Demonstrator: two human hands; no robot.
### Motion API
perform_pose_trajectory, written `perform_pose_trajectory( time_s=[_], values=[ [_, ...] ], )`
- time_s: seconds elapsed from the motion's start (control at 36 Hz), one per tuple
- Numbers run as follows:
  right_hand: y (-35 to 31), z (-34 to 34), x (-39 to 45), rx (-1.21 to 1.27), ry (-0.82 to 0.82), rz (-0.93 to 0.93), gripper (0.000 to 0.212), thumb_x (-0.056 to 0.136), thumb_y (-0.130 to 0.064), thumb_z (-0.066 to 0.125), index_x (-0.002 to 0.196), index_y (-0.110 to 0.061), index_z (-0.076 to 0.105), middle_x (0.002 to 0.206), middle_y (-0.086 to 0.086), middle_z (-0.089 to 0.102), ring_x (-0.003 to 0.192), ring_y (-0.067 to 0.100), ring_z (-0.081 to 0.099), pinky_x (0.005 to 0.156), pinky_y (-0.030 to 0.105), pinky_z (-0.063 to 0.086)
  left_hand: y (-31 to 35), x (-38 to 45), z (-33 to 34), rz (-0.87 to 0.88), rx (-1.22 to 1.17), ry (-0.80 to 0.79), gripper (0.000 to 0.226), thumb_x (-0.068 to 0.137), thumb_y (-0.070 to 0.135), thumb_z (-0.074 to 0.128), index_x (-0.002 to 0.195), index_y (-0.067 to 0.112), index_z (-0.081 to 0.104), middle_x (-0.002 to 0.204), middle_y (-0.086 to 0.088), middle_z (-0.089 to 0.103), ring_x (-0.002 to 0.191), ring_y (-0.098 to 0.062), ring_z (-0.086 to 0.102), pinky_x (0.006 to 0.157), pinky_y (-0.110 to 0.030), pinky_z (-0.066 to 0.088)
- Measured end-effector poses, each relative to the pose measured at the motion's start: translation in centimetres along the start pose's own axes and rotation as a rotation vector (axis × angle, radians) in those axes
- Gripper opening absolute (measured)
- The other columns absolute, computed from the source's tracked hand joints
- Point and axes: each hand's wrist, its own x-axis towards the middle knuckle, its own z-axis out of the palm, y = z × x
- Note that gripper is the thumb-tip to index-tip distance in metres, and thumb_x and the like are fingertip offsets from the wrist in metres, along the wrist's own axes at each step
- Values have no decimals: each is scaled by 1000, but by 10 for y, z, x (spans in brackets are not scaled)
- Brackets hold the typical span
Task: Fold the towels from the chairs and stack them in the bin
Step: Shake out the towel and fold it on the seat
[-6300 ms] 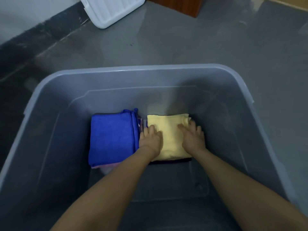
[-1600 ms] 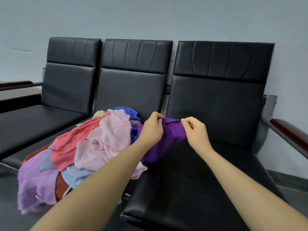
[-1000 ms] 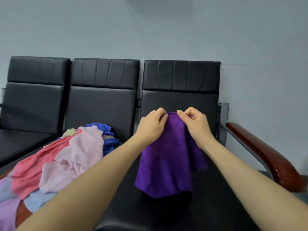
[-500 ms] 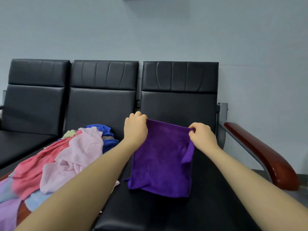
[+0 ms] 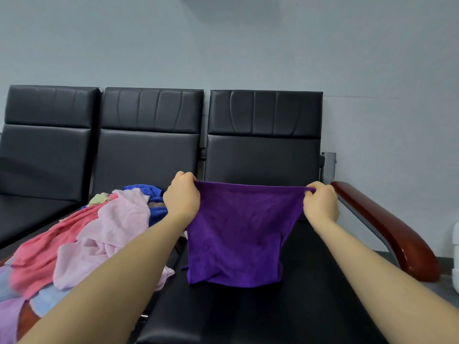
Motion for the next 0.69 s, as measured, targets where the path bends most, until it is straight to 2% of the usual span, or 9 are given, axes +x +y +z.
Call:
perform_pose_trajectory(
  time_s=[0.08,0.19,0.25,0.36,0.44,0.5,0.61,0.69],
  values=[
    [-7,5,6,239,48,73,15,97,-11,47,90,-14,59,96,14,63,72,27,64,69,40,57,7,8,-2,-46,-85,22,31,95,6,39,111,10,64,117,-9,56,97,-31,57,73,-37,41],
    [-17,5,14,370,88,125,13,100,-15,45,91,-16,54,89,9,65,60,20,67,66,44,59,19,19,-2,-118,-186,35,27,95,9,41,112,9,62,119,-11,56,103,-30,56,74,-35,37],
    [-19,7,21,371,98,117,15,100,-16,44,91,-17,55,88,7,65,62,22,67,65,45,59,24,23,-1,-151,-240,23,25,95,8,40,113,7,57,118,-14,55,100,-29,54,75,-35,37],
    [-23,15,41,416,117,156,18,98,-15,45,86,-22,56,91,7,65,78,29,67,70,48,59,33,33,7,-181,-403,-23,22,94,4,35,110,4,50,114,-16,56,88,-21,46,72,-33,37],
    [-31,13,50,449,136,133,18,98,-12,43,90,-19,58,95,7,65,85,28,66,77,45,57,39,40,9,-178,-510,-14,22,93,1,35,109,5,48,116,-14,54,90,-19,45,73,-31,35],
    [-34,10,51,489,147,90,19,99,-10,41,92,-17,57,97,6,64,89,25,64,80,39,55,42,43,9,-158,-572,4,20,92,0,35,107,6,47,116,-11,52,90,-18,46,74,-29,35],
    [-31,6,45,571,128,19,21,101,-9,34,99,-16,53,98,2,59,89,16,57,76,28,48,42,39,7,-93,-665,44,15,93,2,36,102,11,44,111,-5,46,89,-17,46,76,-26,33],
    [-23,6,37,607,110,7,22,101,-9,31,98,-17,51,100,3,59,90,16,56,79,29,48,38,29,9,-66,-694,52,13,94,3,36,99,14,42,107,-3,44,88,-16,46,77,-25,33]
  ],
)
